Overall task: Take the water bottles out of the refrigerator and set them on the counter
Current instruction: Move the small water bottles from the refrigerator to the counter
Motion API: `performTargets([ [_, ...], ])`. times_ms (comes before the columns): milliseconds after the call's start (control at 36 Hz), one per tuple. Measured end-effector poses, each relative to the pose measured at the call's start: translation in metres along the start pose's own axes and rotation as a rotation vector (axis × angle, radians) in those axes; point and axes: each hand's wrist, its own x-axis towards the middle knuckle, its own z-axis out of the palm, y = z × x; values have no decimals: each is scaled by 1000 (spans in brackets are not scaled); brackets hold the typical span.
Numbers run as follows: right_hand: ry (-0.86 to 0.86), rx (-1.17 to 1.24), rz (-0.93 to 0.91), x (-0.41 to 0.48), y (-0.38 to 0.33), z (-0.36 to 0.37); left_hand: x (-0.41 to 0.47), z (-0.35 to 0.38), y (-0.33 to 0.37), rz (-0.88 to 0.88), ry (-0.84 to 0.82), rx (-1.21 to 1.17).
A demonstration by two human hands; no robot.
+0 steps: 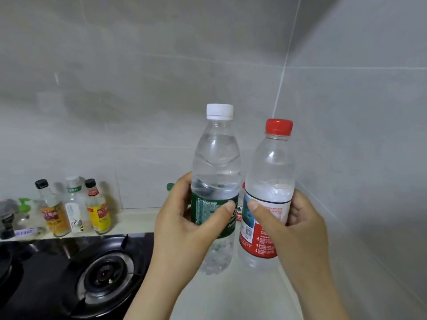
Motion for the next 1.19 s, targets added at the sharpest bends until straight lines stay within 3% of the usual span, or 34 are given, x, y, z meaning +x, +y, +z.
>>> performTargets([
  [278,68,-81,73,27,37,8,31,4,-46,-87,-63,37],
  [1194,48,-152,329,158,200,0,112,88,-220,-374,-78,219],
])
